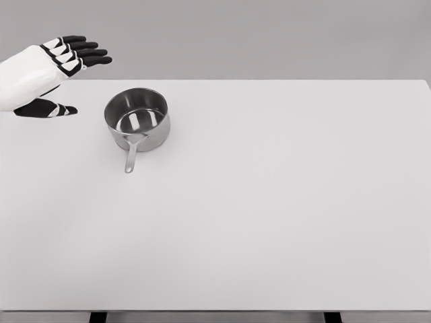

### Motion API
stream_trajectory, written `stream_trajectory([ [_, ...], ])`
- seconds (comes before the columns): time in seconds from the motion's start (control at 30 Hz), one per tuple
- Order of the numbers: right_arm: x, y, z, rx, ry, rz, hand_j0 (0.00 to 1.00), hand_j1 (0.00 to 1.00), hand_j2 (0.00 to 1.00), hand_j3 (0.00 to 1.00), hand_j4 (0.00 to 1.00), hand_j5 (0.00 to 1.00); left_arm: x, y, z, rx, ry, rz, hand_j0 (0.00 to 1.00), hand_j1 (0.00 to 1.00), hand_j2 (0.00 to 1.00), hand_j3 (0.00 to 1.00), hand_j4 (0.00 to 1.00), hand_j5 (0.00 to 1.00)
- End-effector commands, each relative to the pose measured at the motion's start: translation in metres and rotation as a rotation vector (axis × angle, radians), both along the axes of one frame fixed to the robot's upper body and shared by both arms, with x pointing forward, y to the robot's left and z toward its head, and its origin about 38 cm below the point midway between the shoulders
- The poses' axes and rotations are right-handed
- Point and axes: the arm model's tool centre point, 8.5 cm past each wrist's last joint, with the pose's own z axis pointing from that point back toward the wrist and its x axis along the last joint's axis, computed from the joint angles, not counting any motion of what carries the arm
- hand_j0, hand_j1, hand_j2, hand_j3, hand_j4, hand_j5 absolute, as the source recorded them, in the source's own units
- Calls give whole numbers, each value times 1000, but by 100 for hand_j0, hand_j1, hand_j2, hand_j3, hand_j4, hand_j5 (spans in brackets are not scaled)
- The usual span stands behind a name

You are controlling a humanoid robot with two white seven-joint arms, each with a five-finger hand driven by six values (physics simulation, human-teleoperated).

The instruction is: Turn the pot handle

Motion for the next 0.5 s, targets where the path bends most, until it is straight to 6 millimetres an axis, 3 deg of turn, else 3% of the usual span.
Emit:
stream_trajectory([
  [0.0,-1,-1,0,-8,3,-10,100,100,100,100,100,100,0,0,1,-5,1,0,100,100,100,100,100,100],
  [0.2,0,0,0,-6,-1,-5,100,100,100,100,100,100,2,0,-1,41,-16,9,100,100,100,100,100,100],
  [0.27,0,0,0,-6,-1,-5,100,100,100,100,100,100,6,-12,-9,49,-30,-4,100,100,100,100,100,100],
  [0.33,0,0,0,-6,-1,-6,100,100,100,100,100,100,11,-37,-23,35,-45,-34,100,100,100,100,100,100],
  [0.37,0,0,0,-6,-1,-6,100,100,100,100,100,100,15,-62,-33,25,-66,-62,100,100,100,100,100,100],
  [0.47,0,0,0,-6,-1,-6,100,100,100,100,100,100,20,-108,-43,18,-89,-131,100,100,100,100,100,100],
])
